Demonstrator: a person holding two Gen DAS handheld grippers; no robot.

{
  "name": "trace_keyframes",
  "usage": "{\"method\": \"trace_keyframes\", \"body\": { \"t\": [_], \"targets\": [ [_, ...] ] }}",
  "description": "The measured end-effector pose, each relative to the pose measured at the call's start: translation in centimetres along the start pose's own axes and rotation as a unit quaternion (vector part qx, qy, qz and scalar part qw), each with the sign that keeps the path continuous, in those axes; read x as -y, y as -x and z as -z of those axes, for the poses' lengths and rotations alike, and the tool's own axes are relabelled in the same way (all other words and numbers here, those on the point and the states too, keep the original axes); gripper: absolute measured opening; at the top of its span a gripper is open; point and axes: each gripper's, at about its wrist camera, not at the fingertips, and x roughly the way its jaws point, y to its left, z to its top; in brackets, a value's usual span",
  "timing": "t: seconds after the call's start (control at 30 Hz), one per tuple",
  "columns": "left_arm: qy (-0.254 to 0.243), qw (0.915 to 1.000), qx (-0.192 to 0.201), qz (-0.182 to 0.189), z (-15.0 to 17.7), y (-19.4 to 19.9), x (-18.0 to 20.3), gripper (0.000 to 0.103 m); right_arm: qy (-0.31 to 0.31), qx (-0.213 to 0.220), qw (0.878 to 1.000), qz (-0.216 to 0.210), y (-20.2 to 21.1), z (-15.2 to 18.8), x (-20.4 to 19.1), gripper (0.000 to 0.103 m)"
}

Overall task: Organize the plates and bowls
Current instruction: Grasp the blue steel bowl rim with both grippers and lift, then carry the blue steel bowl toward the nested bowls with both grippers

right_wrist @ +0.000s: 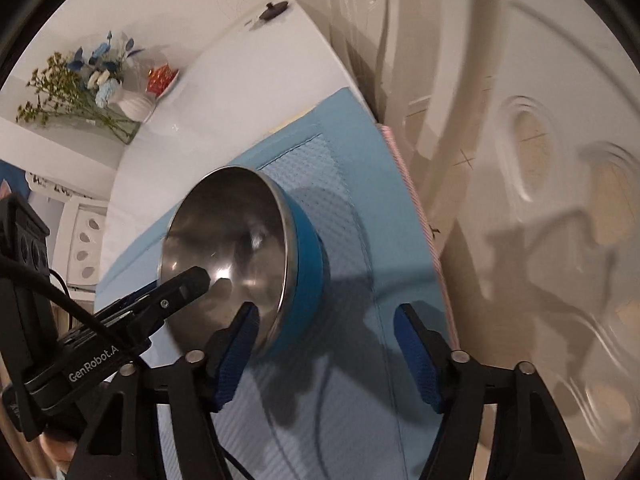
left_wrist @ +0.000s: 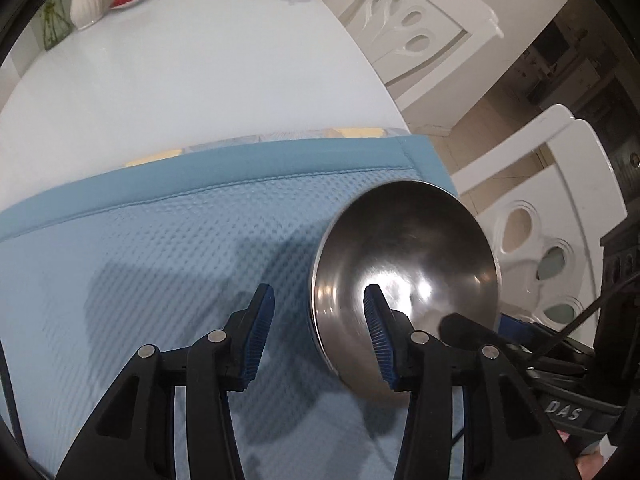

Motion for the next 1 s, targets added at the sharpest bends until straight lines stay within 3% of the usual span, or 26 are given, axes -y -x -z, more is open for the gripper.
{"method": "trace_keyframes", "body": {
  "t": [0.17, 0.27, 0.37, 0.4, 0.67, 1.0],
  "targets": [
    [0.01, 0.9994, -0.017, 0.027, -0.2, -2.0, -0.6, 0.022, 0.032, 0.021, 0.999, 0.013, -1.5, -0.9, -0.5, 0.06],
    [0.013, 0.9989, -0.008, 0.043, 0.1, -2.0, -0.6, 0.019, 0.042, 0.027, 0.999, 0.016, -1.8, -1.2, -0.6, 0.048],
    [0.016, 0.9985, -0.005, 0.052, 0.3, -1.7, -0.5, 0.015, 0.039, 0.02, 0.999, 0.008, -2.1, -1.2, -0.6, 0.025],
    [0.016, 0.9986, -0.004, 0.05, 0.4, -1.5, -0.4, 0.015, 0.039, 0.016, 0.999, 0.007, -2.2, -1.1, -0.7, 0.023],
    [0.002, 0.9985, 0.021, 0.052, 1.9, 2.7, 0.0, 0.015, 0.048, 0.024, 0.998, 0.018, 0.6, 0.4, -2.5, 0.023],
    [-0.014, 0.9935, 0.1, 0.053, 6.6, 13.9, 0.7, 0.015, 0.07, 0.059, 0.996, 0.007, 9.5, 5.7, -7.7, 0.023]
  ]
}}
